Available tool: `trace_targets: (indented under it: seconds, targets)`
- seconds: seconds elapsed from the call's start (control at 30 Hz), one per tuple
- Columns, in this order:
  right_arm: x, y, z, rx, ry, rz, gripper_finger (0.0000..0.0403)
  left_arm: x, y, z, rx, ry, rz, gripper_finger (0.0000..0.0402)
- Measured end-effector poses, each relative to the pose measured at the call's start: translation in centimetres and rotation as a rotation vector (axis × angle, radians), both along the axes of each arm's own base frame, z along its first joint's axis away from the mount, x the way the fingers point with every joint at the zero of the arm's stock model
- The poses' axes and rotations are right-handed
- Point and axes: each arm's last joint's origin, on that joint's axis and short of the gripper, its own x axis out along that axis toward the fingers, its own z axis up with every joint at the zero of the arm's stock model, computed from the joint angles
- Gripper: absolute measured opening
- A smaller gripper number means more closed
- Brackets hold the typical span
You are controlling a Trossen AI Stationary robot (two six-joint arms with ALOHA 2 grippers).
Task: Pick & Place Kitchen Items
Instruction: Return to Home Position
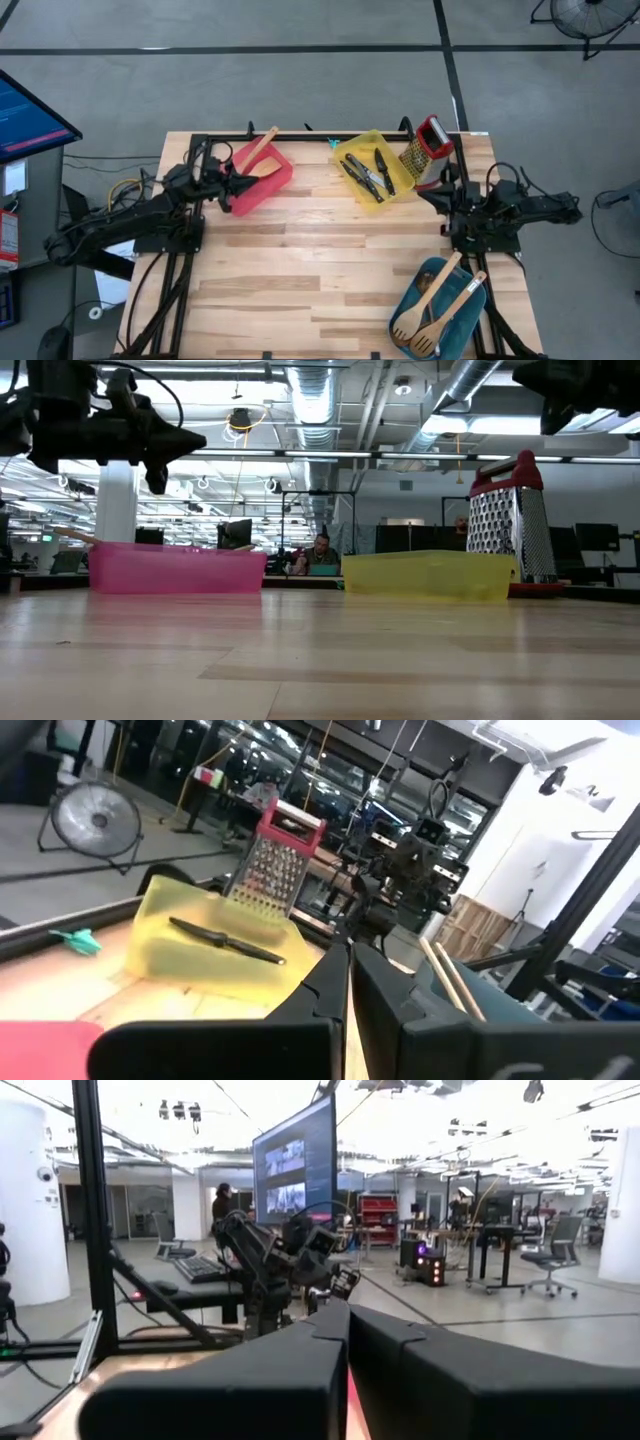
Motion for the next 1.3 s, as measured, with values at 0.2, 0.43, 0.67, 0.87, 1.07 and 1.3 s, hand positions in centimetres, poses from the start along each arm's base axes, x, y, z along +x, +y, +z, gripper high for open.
trace_targets:
  seconds: [0.2, 0.43, 0.67, 0.87, 1.07, 1.3]
  targets:
    - [-0.2, 0.0, -1.2, 0.015, 0.006, 0.001, 0.0006, 0.2, 0.1, 0.1, -0.037, 0.050, -0.013, 0.0001]
    - [1.1, 0.0, -5.1, 0.036, 0.045, -0.039, 0.0011, 0.3, 0.2, 1.0, -0.023, 0.031, -0.014, 0.0001]
    - [1.4, -0.1, -6.2, 0.054, 0.092, -0.064, 0.0012, 0.4, 0.1, -0.2, -0.042, 0.155, -0.011, 0.0001]
    - [1.4, -0.6, -6.9, 0.073, 0.156, -0.164, 0.0012, 0.4, -0.3, -0.7, 0.033, 0.190, 0.051, 0.0001]
    - [1.4, -0.7, -6.9, 0.073, 0.156, -0.174, 0.0022, -0.5, -1.9, -1.4, 0.077, 0.119, -0.007, 0.0000]
    - [1.4, -0.7, -6.9, 0.073, 0.157, -0.171, 0.0028, -1.4, -2.7, -2.3, 0.084, 0.118, -0.033, 0.0000]
